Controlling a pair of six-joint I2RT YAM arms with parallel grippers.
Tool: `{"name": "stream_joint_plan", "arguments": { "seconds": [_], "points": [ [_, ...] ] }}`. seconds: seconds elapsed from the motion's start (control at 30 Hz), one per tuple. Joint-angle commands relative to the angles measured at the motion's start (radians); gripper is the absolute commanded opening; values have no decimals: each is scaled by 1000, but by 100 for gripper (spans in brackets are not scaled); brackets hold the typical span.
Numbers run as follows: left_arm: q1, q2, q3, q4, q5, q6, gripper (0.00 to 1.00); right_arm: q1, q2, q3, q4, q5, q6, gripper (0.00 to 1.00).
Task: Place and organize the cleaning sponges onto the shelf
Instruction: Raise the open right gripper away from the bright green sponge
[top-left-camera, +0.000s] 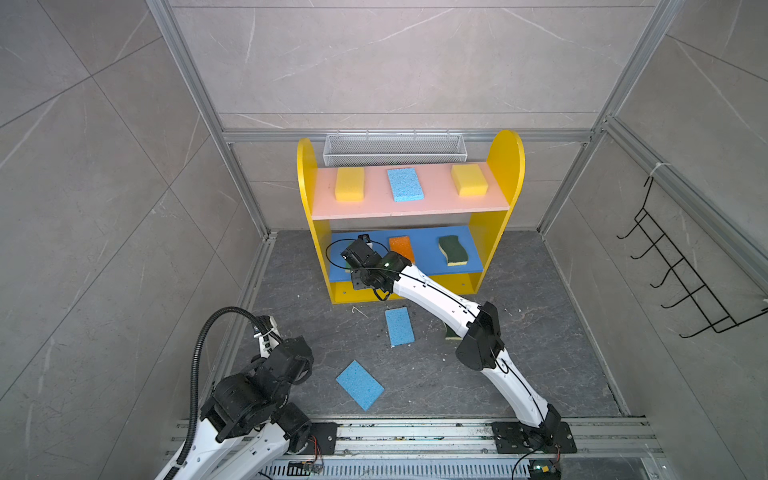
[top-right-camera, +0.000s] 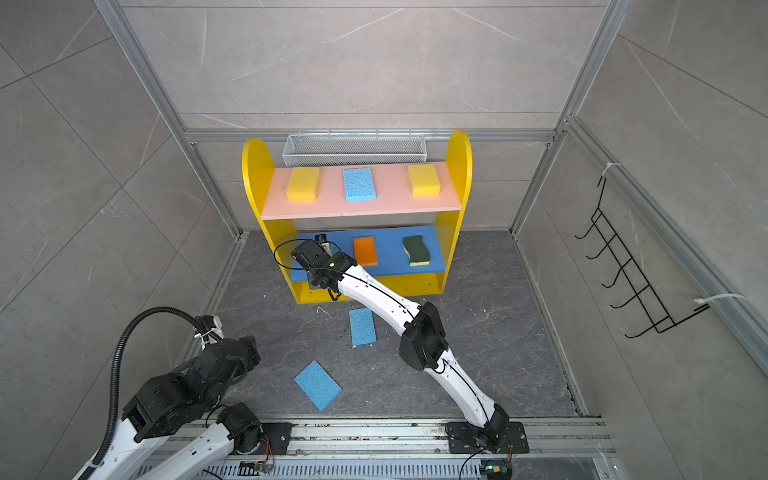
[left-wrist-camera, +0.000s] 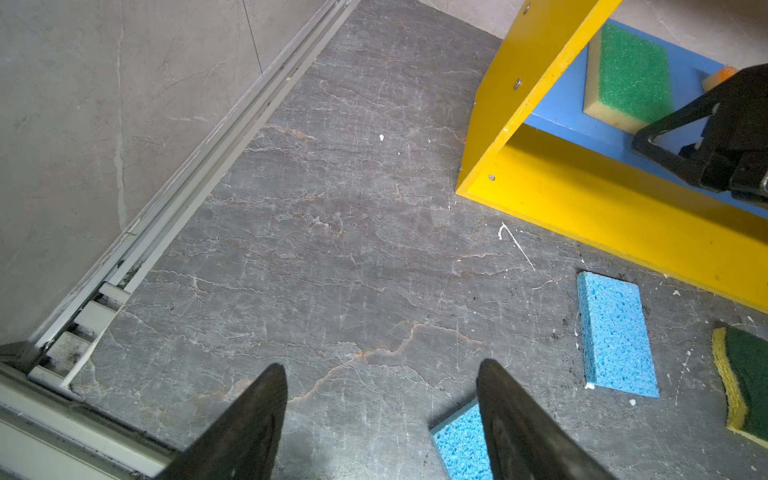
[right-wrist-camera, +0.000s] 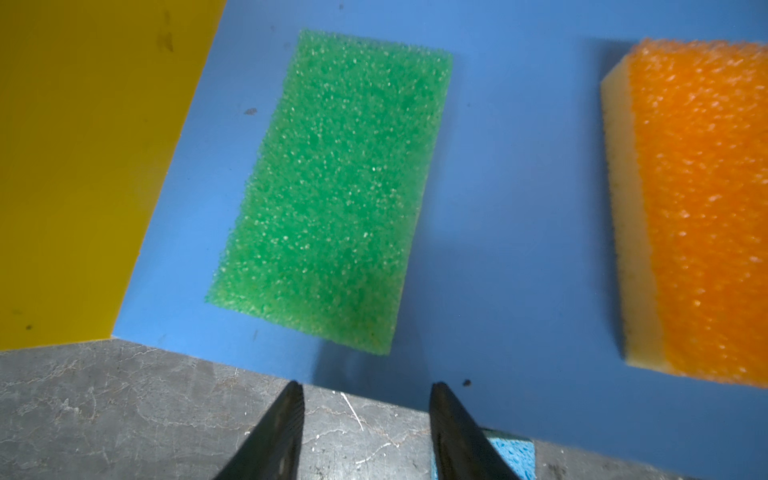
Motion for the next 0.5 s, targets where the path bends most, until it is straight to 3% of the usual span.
{"name": "stream_joint_plan", "arguments": {
  "seconds": [0.0,0.47],
  "points": [
    [-4,2,-1,-1,-10,-5,75,-10,23,36,-12,22,3,52],
    [-4,6,-1,-2,-12,-7,75,-17,78,110,-49,19,8,51]
  ]
}}
